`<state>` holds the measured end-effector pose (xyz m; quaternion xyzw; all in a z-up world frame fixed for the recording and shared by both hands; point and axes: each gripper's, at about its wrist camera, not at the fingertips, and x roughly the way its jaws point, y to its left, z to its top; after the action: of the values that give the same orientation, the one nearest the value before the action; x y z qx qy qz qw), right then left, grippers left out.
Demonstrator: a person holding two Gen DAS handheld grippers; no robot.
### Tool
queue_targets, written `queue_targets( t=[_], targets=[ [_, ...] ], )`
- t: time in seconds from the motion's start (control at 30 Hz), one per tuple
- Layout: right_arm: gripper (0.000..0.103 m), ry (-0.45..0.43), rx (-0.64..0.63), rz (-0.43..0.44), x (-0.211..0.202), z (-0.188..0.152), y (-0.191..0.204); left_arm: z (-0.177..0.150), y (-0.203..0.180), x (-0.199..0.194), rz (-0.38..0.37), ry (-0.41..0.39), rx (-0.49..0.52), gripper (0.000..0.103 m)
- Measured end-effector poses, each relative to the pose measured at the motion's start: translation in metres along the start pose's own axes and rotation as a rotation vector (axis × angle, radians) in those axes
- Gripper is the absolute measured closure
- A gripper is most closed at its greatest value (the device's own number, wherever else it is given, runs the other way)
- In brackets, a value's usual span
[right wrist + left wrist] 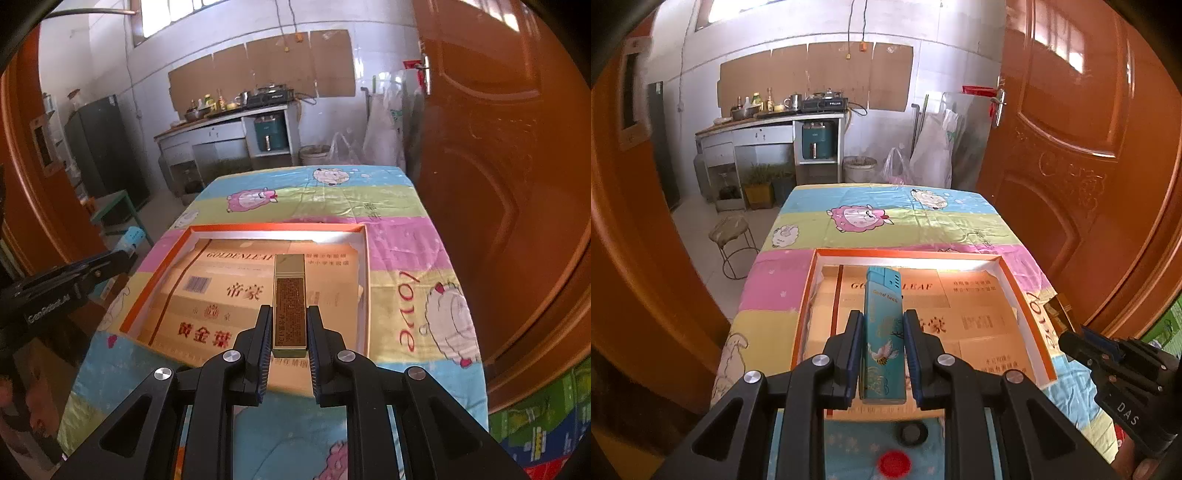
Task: Organize rigid objects
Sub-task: 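Carry the gold box with the right tool while the left tool carries the teal lighter into the tray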
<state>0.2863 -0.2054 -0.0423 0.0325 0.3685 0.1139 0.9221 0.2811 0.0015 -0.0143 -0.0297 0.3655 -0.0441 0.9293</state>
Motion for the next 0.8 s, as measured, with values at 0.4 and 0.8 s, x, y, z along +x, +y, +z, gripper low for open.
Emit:
queue_targets(
  t=[0.4, 0.8],
  targets=[
    [0.085, 0.073, -0.022, 0.057, 0.059, 0.045, -0.014, 0.037, -0.004, 0.061, 0.011, 0.073, 0.017, 0.081],
    [0.085, 0.161, -0.034, 0.091, 0.128, 0.066, -0.015, 0.049, 0.002, 0.128, -0.013, 0.199, 0.014, 0.081]
  ],
)
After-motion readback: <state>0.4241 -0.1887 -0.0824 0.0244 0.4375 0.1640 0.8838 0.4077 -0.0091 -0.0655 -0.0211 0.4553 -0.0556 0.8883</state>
